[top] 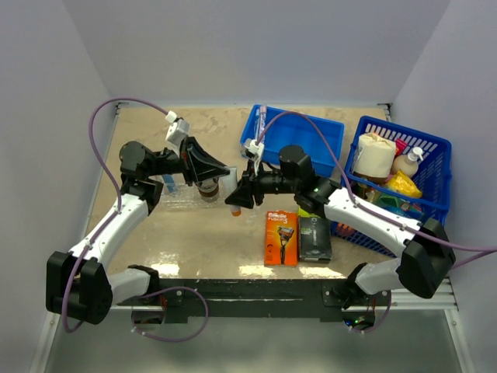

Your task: Prepare toiletry sets of a toothbrush and toothpaste on the tray

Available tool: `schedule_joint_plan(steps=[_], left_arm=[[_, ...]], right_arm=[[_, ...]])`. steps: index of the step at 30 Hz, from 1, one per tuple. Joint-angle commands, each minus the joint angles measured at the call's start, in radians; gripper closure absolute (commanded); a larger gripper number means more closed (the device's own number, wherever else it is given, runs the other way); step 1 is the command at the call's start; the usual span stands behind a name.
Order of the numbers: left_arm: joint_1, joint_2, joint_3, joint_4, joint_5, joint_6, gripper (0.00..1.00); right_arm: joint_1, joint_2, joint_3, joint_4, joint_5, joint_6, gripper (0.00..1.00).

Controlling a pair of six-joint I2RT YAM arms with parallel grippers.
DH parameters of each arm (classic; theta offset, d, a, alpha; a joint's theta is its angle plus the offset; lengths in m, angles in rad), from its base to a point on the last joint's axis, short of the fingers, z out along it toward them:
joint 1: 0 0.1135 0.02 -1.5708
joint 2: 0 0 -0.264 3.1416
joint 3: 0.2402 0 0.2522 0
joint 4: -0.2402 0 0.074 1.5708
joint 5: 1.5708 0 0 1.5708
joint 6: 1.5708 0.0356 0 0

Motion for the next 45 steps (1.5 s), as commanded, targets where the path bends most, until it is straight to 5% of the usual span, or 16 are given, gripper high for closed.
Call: schedule_joint_plan(steps=[1, 6, 10, 17, 26, 45], left_arm=[[0.009, -0.014, 0.007, 0.076, -0.001, -0.002, 1.00], [0.009, -0.012, 0.006, 0.077, -0.003, -0.002, 1.00], [0.009, -0.015, 0.007, 0.076, -0.003, -0.002, 1.00], [0.026, -0.026, 0.006, 0.084, -0.024, -0.003, 1.00], [0.027, -0.023, 0.000, 0.110, -0.017, -0.026, 1.00], [0.027, -0.022, -0.005, 0.117, -0.017, -0.030, 1.00]], right_arm=[[0.006, -0.003, 0.003, 0.042, -0.023, 0.003, 0.65], [0.006, -0.003, 0.009, 0.034, -0.020, -0.003, 0.84], [0.006, -0.006, 0.009, 0.033, -0.013, -0.001, 0.84], [0.006, -0.021, -0.008, 0.018, 0.000, -0.006, 0.50], [0.006, -0.021, -0.028, 0.033, 0.006, -0.009, 0.37], [0.006, -0.021, -0.025, 0.056, -0.002, 0.006, 0.72]])
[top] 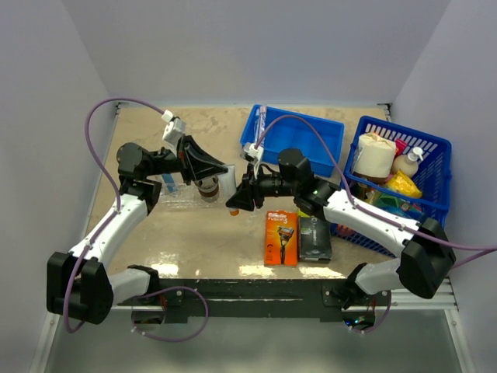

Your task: Prepare toiletry sets of a toothbrush and toothpaste on the tray

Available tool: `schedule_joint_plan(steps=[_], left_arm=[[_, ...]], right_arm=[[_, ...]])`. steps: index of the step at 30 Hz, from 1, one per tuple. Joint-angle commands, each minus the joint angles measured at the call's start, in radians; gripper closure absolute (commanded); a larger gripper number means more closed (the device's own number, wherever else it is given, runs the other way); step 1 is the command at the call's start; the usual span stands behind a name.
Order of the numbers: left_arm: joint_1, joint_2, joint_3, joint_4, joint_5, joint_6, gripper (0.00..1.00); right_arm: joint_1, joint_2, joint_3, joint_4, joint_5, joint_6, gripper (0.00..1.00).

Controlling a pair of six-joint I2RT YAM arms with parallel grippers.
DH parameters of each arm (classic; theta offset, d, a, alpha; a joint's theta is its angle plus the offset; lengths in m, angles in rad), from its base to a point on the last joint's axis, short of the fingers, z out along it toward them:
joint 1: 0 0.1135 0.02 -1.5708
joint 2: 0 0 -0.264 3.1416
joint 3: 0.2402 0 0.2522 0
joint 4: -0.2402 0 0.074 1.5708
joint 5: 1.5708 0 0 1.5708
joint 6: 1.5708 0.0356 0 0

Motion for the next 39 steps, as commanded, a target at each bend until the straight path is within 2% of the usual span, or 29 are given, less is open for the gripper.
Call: schedule_joint_plan(steps=[1, 4, 7, 12, 15, 16, 18, 19, 21, 27, 33, 35, 39], left_arm=[[0.007, -0.021, 0.001, 0.068, -0.014, 0.002, 1.00], [0.007, -0.023, 0.001, 0.068, -0.013, 0.002, 1.00], [0.007, -0.021, -0.001, 0.066, -0.013, 0.003, 1.00], [0.007, -0.032, -0.005, 0.060, -0.020, 0.015, 1.00], [0.014, -0.053, -0.001, 0.013, -0.045, 0.061, 1.00], [0.017, -0.059, -0.001, -0.025, -0.054, 0.077, 1.00], [0.029, -0.086, 0.006, -0.073, -0.089, 0.132, 1.00], [0.035, -0.095, 0.009, -0.130, -0.118, 0.175, 1.00], [0.047, -0.124, 0.022, -0.234, -0.155, 0.225, 1.00], [0.073, -0.202, 0.061, -0.530, -0.388, 0.434, 1.00], [0.073, -0.311, 0.104, -0.799, -0.813, 0.551, 1.00], [0.073, -0.354, 0.124, -0.900, -0.896, 0.571, 1.00], [0.073, -0.395, 0.156, -0.998, -1.129, 0.586, 1.00]], right_arm=[[0.001, -0.017, 0.003, 0.050, -0.005, 0.005, 0.76], [0.002, -0.020, 0.001, 0.052, 0.000, 0.008, 0.85], [0.001, -0.024, 0.000, 0.053, 0.005, 0.010, 0.89], [0.001, -0.037, -0.005, 0.052, 0.032, 0.011, 0.88], [0.001, -0.055, -0.009, 0.043, 0.067, 0.010, 0.70], [0.001, -0.063, -0.014, 0.041, 0.077, 0.007, 0.57], [-0.001, -0.092, -0.019, 0.023, 0.122, -0.004, 0.46], [-0.001, -0.104, -0.025, 0.015, 0.138, -0.015, 0.37], [-0.005, -0.147, -0.036, -0.014, 0.190, -0.030, 0.28], [-0.082, -0.279, -0.072, -0.075, 0.308, -0.042, 0.16], [-0.151, -0.363, -0.085, -0.146, 0.457, -0.039, 0.16], [-0.159, -0.380, -0.098, -0.142, 0.495, -0.036, 0.16], [-0.159, -0.409, -0.124, -0.114, 0.531, -0.027, 0.16]])
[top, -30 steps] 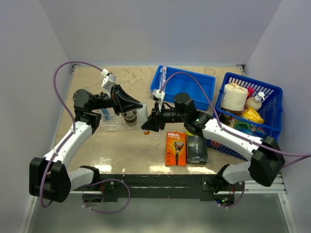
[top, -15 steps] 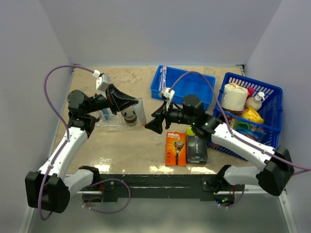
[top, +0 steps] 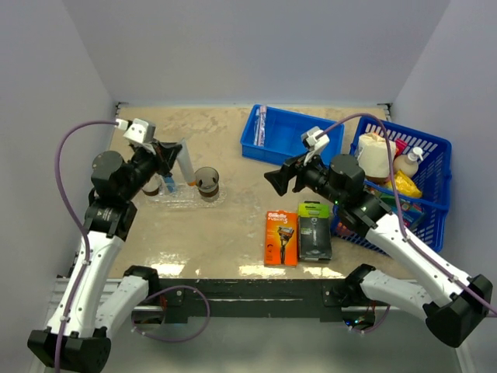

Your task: Prepare toiletry sets of a toothbrush and toothpaste on the tray

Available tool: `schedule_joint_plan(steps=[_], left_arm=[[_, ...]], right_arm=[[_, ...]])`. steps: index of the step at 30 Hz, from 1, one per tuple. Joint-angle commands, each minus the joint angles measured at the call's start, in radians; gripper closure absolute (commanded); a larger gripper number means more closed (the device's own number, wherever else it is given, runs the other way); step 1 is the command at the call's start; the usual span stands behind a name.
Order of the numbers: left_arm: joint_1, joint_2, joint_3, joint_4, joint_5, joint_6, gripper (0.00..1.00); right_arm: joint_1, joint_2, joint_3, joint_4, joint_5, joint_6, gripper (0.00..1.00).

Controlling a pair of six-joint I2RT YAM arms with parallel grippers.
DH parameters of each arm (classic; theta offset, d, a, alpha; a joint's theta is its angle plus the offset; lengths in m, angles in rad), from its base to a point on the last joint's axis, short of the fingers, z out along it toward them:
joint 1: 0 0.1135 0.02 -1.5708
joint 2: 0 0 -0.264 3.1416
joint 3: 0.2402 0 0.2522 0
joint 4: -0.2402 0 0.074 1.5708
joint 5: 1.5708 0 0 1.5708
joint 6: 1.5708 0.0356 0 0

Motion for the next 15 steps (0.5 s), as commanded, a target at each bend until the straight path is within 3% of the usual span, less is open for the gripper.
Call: schedule_joint_plan(steps=[1, 6, 15], left_arm=[[0.008, -0.051, 0.083, -0.144, -0.340, 0.068, 1.00], [0.008, -0.045, 0.065, -0.155, -0.473, 0.083, 1.00], [0.008, 0.001, -0.001, -0.008, -0.468, 0.077, 1.00]], right_arm=[[-0.001, -0.043, -0.033, 0.021, 0.085, 0.006, 0.15], [-0.001, -0.060, -0.055, 0.030, 0.099, 0.013, 0.16], [-0.001, -0.086, -0.073, 0.032, 0.101, 0.018, 0.15]])
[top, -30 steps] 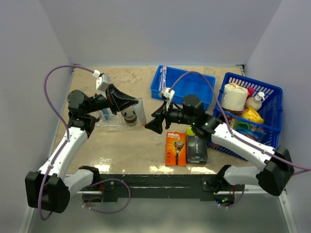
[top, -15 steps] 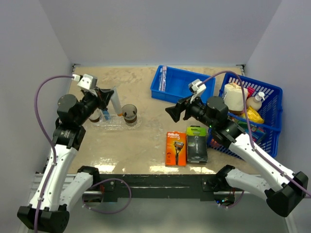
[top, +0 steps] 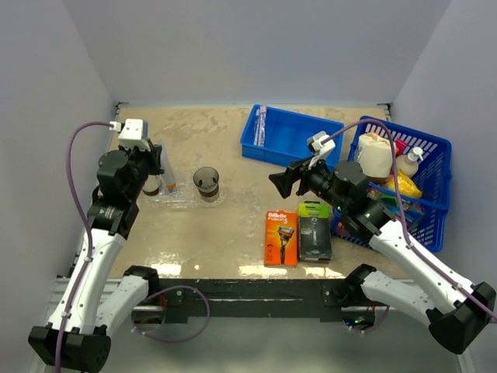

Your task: Prepare toiletry sets of a toothbrush and toothpaste on the tray

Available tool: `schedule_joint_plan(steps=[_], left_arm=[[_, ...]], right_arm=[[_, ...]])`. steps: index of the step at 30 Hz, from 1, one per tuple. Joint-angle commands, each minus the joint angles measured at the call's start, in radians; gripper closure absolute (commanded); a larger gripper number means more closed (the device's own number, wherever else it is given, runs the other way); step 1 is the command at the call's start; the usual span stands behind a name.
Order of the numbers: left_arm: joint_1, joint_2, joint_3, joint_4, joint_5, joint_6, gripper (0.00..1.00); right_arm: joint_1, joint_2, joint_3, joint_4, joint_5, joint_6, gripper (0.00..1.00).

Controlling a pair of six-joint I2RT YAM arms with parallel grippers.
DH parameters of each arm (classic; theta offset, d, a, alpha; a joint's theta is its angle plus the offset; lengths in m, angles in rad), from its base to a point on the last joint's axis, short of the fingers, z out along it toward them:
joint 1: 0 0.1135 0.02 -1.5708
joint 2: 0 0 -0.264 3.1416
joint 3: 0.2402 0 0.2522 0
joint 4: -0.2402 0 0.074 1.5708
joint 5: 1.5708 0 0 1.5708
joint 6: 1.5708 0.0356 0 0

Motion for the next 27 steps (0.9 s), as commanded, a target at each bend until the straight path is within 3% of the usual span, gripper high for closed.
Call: schedule_joint_plan(steps=[1, 14, 27], left_arm=[[0.008, 0.019, -0.009, 0.146, -0.013, 0.011, 1.00], [0.008, 0.079, -0.092, 0.380, 0.047, -0.023, 1.00], [0.008, 0.136, -0.164, 0.471, 0.045, -0.012, 1.00]], right_arm=[[-0.001, -0.019, -0.010, 0.032, 0.021, 0.010, 0.15], [-0.001, -0.018, -0.020, 0.077, 0.016, 0.010, 0.15], [-0.001, -0.035, -0.046, 0.113, 0.016, 0.015, 0.15]])
